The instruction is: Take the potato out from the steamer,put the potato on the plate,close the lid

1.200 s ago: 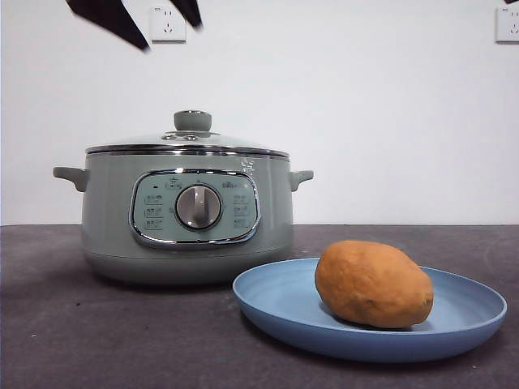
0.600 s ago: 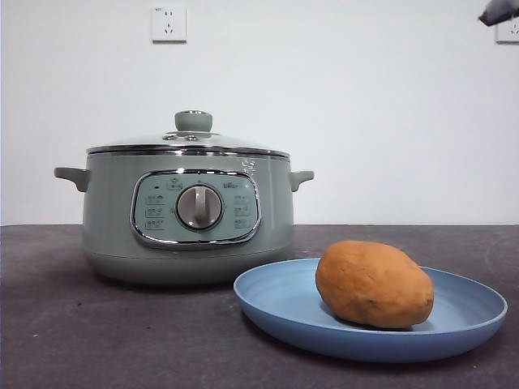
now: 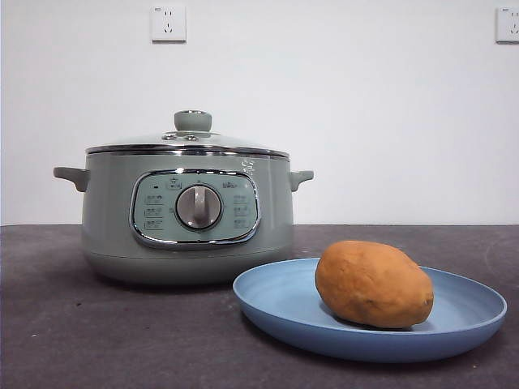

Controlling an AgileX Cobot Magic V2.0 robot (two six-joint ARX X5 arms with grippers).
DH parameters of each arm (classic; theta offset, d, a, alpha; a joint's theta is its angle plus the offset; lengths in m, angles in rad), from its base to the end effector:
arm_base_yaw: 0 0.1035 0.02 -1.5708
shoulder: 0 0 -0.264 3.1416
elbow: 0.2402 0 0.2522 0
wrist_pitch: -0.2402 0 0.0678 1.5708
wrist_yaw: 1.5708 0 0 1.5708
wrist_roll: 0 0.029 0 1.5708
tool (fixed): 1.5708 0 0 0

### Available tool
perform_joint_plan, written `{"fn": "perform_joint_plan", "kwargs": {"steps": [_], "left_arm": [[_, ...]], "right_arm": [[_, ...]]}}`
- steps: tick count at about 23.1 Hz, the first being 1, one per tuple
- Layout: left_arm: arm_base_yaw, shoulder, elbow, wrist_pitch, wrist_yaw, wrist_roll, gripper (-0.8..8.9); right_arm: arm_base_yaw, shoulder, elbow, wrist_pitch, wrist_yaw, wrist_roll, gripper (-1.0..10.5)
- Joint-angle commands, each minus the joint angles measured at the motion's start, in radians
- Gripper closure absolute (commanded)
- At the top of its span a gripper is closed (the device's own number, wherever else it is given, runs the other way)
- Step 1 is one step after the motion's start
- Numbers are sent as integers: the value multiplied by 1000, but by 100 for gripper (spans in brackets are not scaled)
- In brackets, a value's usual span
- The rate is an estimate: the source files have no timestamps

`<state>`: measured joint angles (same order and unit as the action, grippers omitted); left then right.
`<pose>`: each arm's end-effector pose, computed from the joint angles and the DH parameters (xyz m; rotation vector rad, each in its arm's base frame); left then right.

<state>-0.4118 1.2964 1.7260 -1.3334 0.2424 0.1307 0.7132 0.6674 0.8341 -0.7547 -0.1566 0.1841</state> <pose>0.1856 -0.0886 0.4388 0.1950 0.8755 -0.6680 0.0912 0.0849 0.3132 0.0011 0.6574 0.7858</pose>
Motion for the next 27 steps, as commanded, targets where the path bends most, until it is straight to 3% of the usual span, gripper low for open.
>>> {"fn": "perform_joint_plan", "kwargs": {"steps": [1,8,10,14,18,21,27], "left_arm": [[-2,2,-2,9,0,4,817],[-3,2,-2,10,2,5,817],[9,-9,-3,52,-40,32,817],[85,-95,-5,335,-48,106,817],[211,-207,-27,531,66,122,816],[320,-340,-191,728,79,127,816],[429,-565,-559,986,72,127,816]], "right_arm": [[2,-1,3,5,2,5,946],[2,-1,3,5,2,5,946],[2,-1,3,5,2,5,946],[2,-1,3,5,2,5,946],[2,-1,3,5,2,5,946],[2,-1,3,5,2,5,946],[2,-1,3,5,2,5,946]]}}
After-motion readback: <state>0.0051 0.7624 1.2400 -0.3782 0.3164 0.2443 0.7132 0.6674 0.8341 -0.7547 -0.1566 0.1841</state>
